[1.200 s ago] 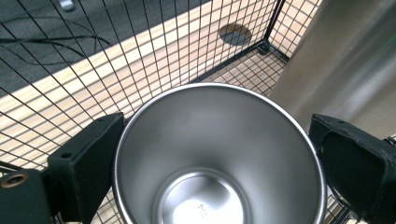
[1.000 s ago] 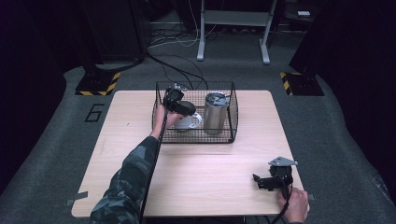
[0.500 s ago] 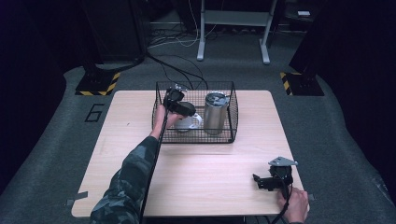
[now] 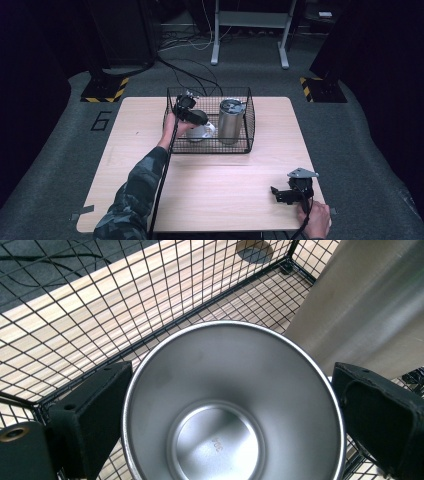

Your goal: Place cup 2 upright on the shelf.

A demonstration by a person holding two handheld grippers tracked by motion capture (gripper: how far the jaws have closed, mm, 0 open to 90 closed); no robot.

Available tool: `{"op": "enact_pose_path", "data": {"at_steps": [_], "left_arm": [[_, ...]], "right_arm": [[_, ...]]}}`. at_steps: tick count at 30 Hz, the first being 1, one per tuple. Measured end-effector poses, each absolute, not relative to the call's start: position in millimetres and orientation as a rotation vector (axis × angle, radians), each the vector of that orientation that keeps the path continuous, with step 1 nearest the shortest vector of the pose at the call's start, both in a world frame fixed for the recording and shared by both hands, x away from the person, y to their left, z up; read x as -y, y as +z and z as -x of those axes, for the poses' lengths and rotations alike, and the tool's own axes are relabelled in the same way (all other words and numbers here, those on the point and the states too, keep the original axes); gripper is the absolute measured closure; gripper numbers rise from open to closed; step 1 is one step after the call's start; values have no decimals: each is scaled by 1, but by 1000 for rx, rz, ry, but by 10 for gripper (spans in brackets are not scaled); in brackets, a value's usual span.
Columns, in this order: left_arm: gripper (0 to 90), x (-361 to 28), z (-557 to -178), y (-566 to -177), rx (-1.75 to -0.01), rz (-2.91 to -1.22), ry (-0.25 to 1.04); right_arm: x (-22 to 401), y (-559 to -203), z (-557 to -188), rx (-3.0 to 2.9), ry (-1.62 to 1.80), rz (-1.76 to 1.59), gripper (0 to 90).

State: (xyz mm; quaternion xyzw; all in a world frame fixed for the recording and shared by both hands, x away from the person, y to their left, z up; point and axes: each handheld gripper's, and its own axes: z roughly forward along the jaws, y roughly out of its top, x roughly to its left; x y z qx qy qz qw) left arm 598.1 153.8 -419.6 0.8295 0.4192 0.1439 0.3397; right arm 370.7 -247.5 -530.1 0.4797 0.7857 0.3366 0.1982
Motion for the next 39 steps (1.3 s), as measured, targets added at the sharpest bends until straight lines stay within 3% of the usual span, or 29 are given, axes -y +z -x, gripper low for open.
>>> {"op": "enact_pose_path", "data": {"at_steps": [19,39], "left_arm": [[27,-158,-578,-397,-1041,-2097,434],[22,-167,-517,-359,-892,-2072,514]], "right_arm": [[248,-530,-371,-2198,942,-1342,0],[248,-530,-371,-2199,942,-1342,0]]}}
